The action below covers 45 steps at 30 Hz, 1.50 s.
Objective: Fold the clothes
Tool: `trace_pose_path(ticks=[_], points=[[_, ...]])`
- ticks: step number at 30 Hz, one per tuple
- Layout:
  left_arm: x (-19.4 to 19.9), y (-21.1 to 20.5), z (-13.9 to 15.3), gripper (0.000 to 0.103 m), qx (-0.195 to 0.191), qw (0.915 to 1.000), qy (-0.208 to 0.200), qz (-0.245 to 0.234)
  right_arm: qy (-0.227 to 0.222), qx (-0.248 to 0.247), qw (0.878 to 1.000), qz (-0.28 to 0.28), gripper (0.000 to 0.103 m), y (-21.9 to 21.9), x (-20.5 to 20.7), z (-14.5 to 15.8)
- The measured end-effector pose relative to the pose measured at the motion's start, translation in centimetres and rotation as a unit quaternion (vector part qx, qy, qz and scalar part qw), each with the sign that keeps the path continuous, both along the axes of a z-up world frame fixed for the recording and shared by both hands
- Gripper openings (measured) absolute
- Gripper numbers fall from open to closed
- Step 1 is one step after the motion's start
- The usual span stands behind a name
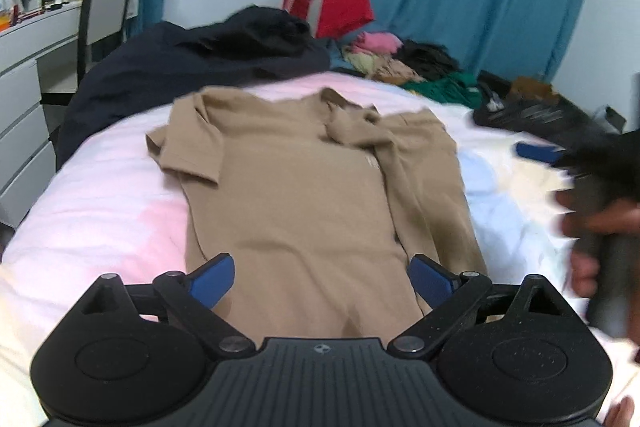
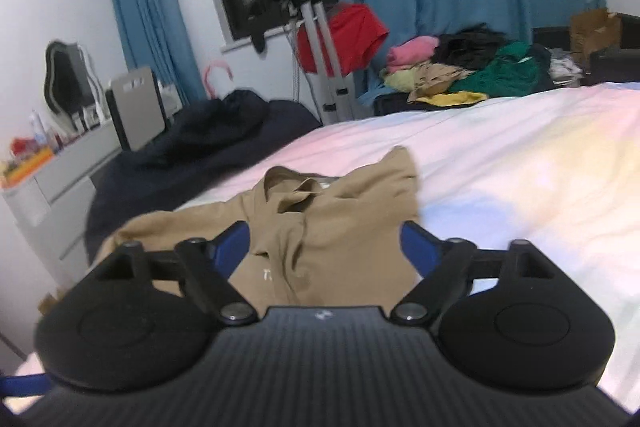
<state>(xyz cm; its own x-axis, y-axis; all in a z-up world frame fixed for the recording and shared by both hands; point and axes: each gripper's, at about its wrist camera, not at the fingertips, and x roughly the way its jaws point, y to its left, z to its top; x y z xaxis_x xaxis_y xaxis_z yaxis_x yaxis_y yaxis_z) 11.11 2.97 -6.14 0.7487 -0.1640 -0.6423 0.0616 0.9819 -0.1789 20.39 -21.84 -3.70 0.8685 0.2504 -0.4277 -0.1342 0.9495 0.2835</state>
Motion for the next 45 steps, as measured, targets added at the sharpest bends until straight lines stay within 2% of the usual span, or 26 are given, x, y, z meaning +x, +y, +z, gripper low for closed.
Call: trace_pose_path(ticks=[2, 6, 8, 9, 11, 14, 16, 21, 22, 23, 26, 29, 32, 37, 39, 41, 43, 45], points=[[-0.9, -0.7, -0.8, 0.09, -0.008, 0.9995, 0.026, -0.016, -0.003, 0.018, 1.0, -0.009, 0.083, -2.0, -3.6, 0.9], [-3.2, -2.1, -2.8, 0.081, -0.024, 0.9943, 0.094, -0.044, -0.004, 0.06, 0.997, -0.04, 0.083, -5.6, -10.4, -0.1], [-4.8, -2.2, -3.8, 0.078, -0.045, 0.9902, 0.123, -0.049, -0.005, 0.081, 0.995, -0.055, 0.084, -7.3, -13.8, -0.7], [-5.5, -2.1, -4.3, 0.077, -0.055, 0.9881, 0.135, -0.048, 0.004, 0.09, 0.994, -0.062, 0.085, -7.9, -14.7, -1.1], [-6.7, -1.9, -5.0, 0.068, -0.071, 0.9841, 0.157, -0.043, 0.022, 0.108, 0.991, -0.073, 0.085, -8.6, -15.7, -1.9], [-7.9, -1.8, -5.4, 0.065, -0.116, 0.9753, 0.184, -0.04, 0.018, 0.115, 0.991, -0.064, 0.085, -8.6, -15.7, -1.8], [-8.4, -2.1, -5.6, 0.061, -0.108, 0.9755, 0.188, -0.036, 0.012, 0.108, 0.992, -0.056, 0.085, -8.1, -15.6, -1.7], [-9.4, -3.5, -6.3, 0.037, -0.063, 0.9772, 0.198, -0.041, 0.013, 0.089, 0.995, -0.04, 0.085, -7.3, -16.2, -1.8], [-9.5, -3.8, -6.4, 0.026, -0.057, 0.9771, 0.201, -0.041, 0.013, 0.087, 0.995, -0.038, 0.085, -7.2, -16.3, -1.8], [-9.6, -4.0, -6.5, 0.009, -0.054, 0.977, 0.201, -0.045, 0.013, 0.085, 0.996, -0.035, 0.085, -7.0, -16.3, -1.7], [-10.4, -4.2, -6.2, 0.003, -0.058, 0.9766, 0.201, -0.05, 0.012, 0.077, 0.997, -0.028, 0.085, -6.5, -16.5, -1.7], [-11.4, -4.6, -5.9, 0.003, -0.056, 0.977, 0.2, -0.048, 0.013, 0.067, 0.997, -0.019, 0.085, -5.9, -16.6, -1.7], [-12.3, -5.5, -6.4, 0.003, -0.026, 0.9783, 0.2, -0.047, 0.013, 0.058, 0.998, -0.012, 0.085, -5.4, -16.4, -1.6], [-12.9, -7.2, -6.3, 0.005, 0.027, 0.987, 0.146, -0.062, 0.001, 0.039, 0.999, -0.006, 0.084, -4.5, -16.8, -1.3], [-13.0, -7.2, -5.2, 0.015, 0.04, 0.9914, 0.112, -0.054, -0.006, 0.033, 0.999, -0.005, 0.084, -4.2, -17.2, -1.1], [-13.0, -7.0, -4.1, 0.048, 0.052, 0.9938, 0.088, -0.044, -0.015, 0.028, 0.999, -0.007, 0.084, -4.2, -17.4, -0.7], [-13.0, -6.6, -2.9, 0.065, 0.059, 0.9955, 0.064, -0.038, -0.023, 0.027, 0.999, -0.01, 0.084, -4.2, -17.6, -0.5], [-12.7, -5.9, -1.4, 0.072, 0.068, 0.9964, 0.036, -0.034, -0.032, 0.029, 0.999, -0.012, 0.084, -4.2, -18.0, -0.2]])
